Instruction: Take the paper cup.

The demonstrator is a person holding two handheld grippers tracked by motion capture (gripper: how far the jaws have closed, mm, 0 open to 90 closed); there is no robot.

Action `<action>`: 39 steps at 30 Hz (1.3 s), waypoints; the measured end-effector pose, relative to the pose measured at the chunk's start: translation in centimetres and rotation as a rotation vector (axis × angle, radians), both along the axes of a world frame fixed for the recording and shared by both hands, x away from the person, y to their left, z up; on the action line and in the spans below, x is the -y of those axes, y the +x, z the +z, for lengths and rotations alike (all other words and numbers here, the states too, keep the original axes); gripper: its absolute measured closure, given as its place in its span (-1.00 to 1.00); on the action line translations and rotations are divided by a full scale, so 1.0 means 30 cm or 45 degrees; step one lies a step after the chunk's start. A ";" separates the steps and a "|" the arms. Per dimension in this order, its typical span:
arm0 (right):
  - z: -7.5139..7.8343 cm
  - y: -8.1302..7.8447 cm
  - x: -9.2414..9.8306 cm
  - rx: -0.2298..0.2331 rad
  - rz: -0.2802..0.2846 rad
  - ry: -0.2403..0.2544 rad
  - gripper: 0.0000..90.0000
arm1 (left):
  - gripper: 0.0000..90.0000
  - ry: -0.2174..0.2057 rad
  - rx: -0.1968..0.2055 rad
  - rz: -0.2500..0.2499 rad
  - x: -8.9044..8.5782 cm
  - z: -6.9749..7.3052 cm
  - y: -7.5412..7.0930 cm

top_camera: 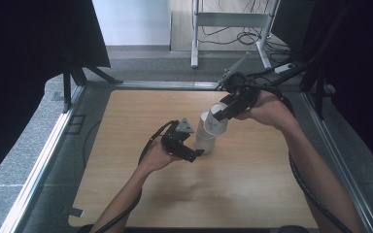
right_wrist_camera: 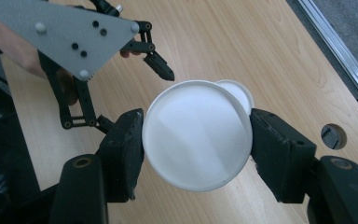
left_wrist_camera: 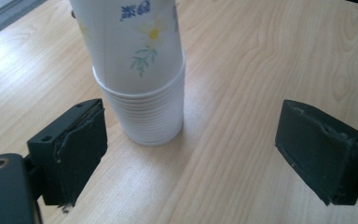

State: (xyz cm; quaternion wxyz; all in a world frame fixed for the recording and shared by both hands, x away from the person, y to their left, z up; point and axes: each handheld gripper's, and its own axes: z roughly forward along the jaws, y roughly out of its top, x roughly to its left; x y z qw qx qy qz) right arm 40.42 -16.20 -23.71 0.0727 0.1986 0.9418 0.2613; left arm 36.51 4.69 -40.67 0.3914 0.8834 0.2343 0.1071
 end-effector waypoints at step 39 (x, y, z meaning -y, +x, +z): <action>-0.236 -0.182 0.021 0.010 0.178 0.075 -0.17 | -1.00 -0.028 -0.051 -0.119 -0.044 -0.057 -0.160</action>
